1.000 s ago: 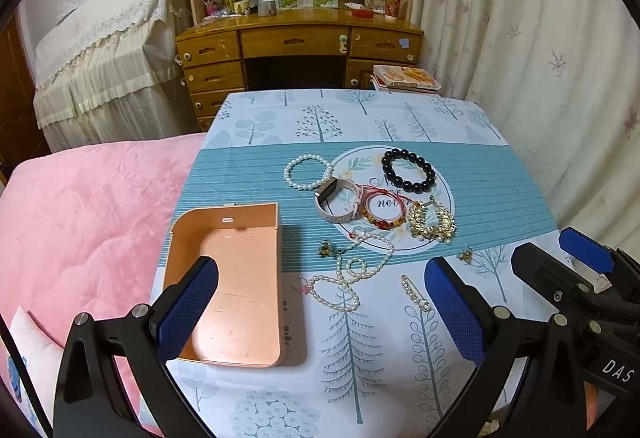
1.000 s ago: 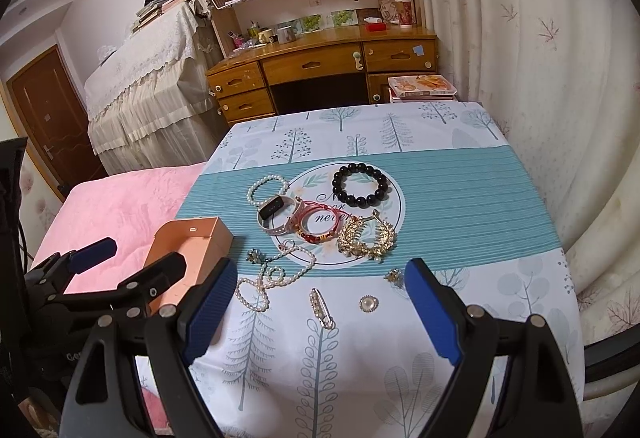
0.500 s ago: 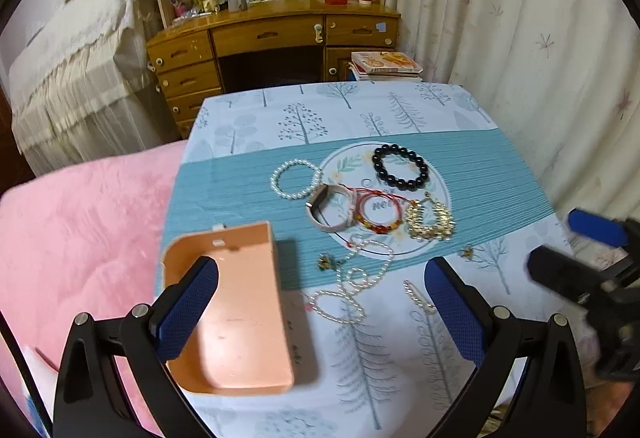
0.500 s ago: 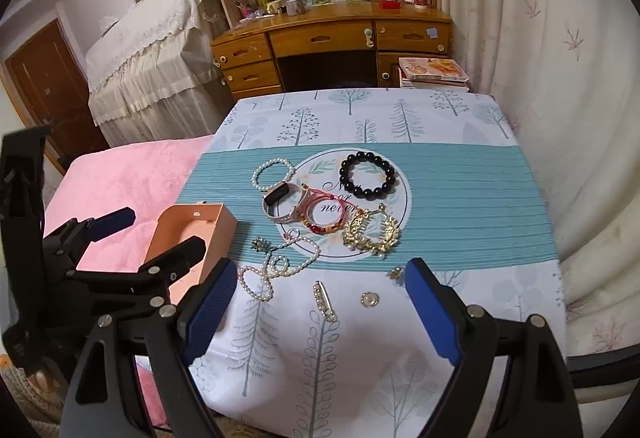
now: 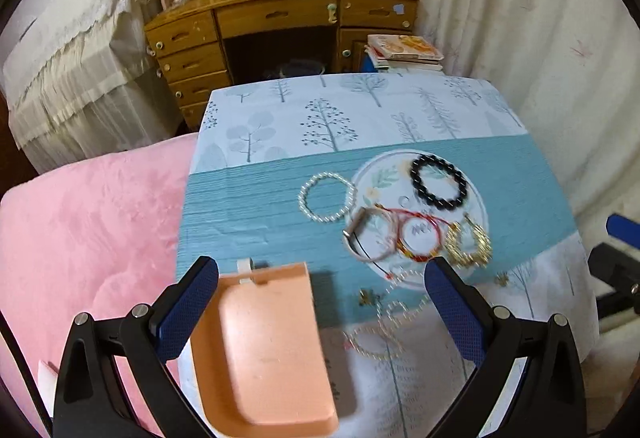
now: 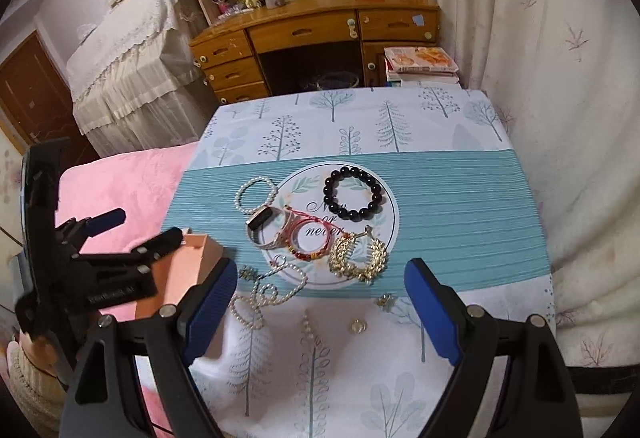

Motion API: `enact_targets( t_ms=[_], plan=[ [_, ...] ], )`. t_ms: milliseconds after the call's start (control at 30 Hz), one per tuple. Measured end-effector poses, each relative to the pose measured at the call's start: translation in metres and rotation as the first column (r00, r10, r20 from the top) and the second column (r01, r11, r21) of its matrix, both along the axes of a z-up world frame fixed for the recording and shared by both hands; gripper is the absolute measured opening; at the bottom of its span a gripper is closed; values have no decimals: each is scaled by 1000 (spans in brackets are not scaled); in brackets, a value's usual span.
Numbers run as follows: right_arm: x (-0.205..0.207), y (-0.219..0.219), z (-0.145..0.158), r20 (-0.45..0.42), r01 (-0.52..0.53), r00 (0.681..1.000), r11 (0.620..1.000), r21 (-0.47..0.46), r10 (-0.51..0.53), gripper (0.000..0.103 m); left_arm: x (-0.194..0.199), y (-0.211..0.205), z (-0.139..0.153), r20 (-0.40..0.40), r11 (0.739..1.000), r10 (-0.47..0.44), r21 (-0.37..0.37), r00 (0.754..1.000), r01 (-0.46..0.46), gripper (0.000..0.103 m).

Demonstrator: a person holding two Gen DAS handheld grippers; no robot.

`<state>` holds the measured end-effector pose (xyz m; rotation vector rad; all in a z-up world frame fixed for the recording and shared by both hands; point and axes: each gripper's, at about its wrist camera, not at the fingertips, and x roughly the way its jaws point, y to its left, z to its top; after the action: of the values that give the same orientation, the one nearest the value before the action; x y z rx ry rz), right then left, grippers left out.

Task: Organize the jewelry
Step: 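Grasp white pearl bracelet with left tool while right tool grasps black bead bracelet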

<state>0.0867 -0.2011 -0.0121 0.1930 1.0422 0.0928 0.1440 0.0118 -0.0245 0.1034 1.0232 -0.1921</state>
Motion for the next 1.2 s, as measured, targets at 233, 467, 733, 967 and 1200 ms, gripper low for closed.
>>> enact_targets(
  t_ms=[233,467,733,967,1200],
  plan=[
    [61,-14,-37,-84,28,996,999,21,-26,79,62,-6,-32,-75,999,45,24,996,-43,101],
    [122,-31,-94,-202,59,978,998,36,-50,60,121,-15,-90,-228,996,88,46,970,-80,67],
    [158,-37,-150,-303,60,952,998,31,-47,33,158,-17,-139,-332,991,132,49,934,-122,65],
    [163,-27,-166,-299,8,954,999,-31,-17,22,169,-17,-156,-348,988,154,56,925,-144,60],
    [164,-23,-166,-268,2,963,999,-54,-16,15,170,-20,-152,-340,990,140,47,930,-132,10]
  ],
)
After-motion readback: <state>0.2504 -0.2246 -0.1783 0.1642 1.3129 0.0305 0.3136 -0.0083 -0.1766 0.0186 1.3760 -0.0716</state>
